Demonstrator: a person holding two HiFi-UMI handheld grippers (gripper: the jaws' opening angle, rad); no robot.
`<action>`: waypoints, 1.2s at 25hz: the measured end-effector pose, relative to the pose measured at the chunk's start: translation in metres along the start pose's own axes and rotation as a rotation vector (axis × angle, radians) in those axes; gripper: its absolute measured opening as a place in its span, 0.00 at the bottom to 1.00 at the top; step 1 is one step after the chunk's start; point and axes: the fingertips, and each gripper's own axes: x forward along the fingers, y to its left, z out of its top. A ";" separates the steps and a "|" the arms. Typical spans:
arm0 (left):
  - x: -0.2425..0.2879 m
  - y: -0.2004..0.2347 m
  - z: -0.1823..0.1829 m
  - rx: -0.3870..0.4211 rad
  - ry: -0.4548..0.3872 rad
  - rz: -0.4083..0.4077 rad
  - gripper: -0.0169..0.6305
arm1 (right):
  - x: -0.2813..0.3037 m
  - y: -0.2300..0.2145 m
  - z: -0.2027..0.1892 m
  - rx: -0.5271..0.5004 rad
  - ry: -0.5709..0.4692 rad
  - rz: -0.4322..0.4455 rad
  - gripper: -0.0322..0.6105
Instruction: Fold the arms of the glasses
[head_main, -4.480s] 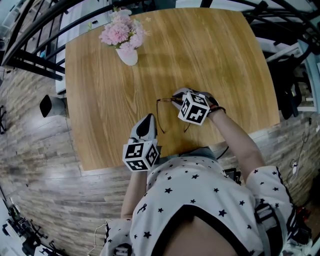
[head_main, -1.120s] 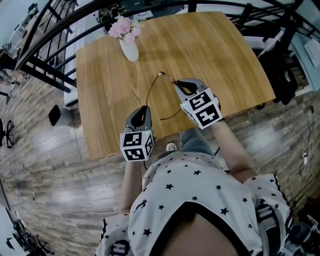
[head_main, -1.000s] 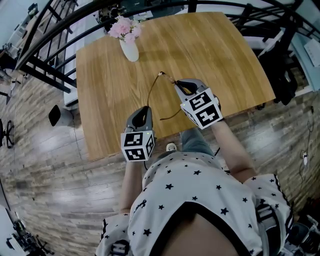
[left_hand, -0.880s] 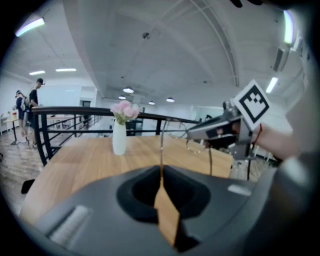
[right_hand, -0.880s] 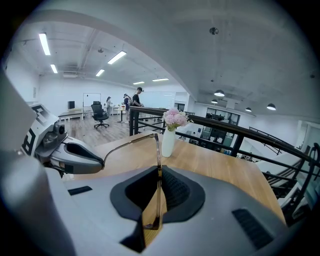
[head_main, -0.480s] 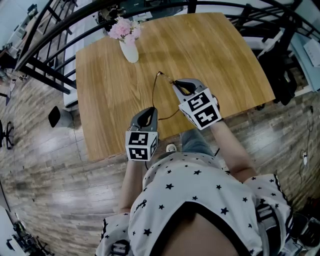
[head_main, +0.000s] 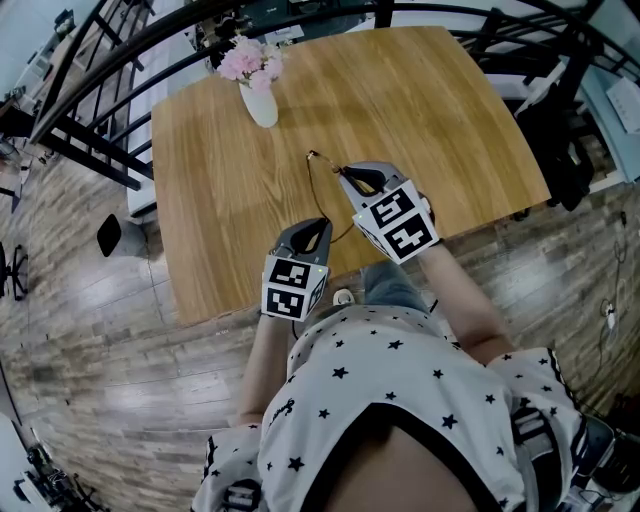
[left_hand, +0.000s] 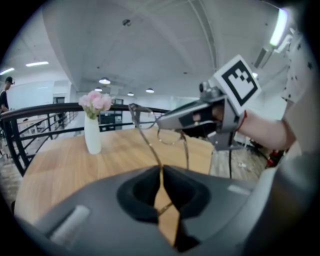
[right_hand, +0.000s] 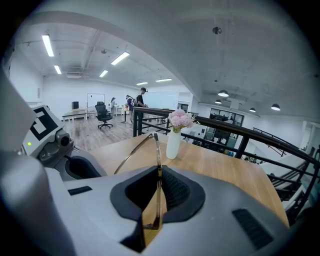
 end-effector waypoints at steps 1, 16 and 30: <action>0.001 -0.002 0.000 0.004 0.004 -0.009 0.06 | 0.001 0.002 0.000 -0.002 0.000 0.004 0.08; 0.012 -0.020 0.005 0.031 0.019 -0.086 0.05 | -0.002 0.016 0.000 -0.007 -0.005 0.041 0.08; 0.025 -0.028 0.019 0.080 0.010 -0.119 0.05 | -0.002 0.023 0.002 0.002 -0.014 0.069 0.08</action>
